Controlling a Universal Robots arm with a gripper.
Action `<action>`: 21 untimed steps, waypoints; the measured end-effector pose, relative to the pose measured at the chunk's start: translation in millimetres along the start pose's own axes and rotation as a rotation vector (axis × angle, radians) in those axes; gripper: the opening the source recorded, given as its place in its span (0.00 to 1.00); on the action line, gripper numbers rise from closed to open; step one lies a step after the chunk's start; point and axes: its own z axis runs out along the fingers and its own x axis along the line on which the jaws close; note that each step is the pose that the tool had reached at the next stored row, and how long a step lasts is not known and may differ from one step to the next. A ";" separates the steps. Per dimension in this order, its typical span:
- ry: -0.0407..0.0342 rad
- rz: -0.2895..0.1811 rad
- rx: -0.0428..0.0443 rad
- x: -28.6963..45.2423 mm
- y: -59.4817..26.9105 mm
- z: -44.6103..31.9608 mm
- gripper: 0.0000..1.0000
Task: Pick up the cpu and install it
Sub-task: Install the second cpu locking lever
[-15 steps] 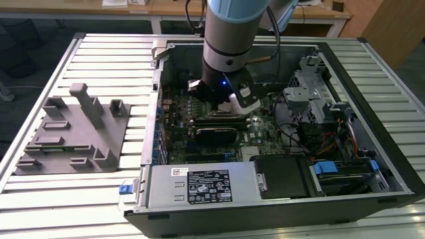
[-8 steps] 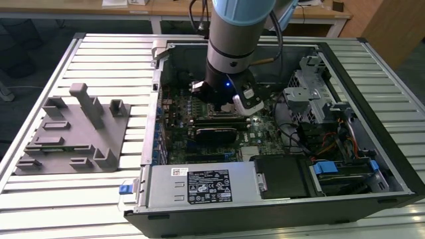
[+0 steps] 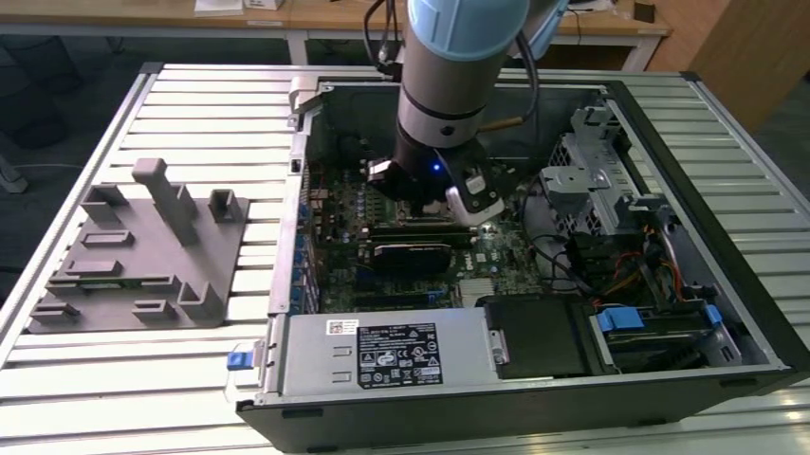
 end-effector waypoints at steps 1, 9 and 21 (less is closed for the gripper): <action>-0.0001 0.000 -0.0001 0.1 -0.3 1.4 0.11; 0.0000 0.000 -0.0016 7.4 -2.4 10.1 0.11; 0.0006 -0.001 -0.0322 16.9 -5.4 21.5 0.11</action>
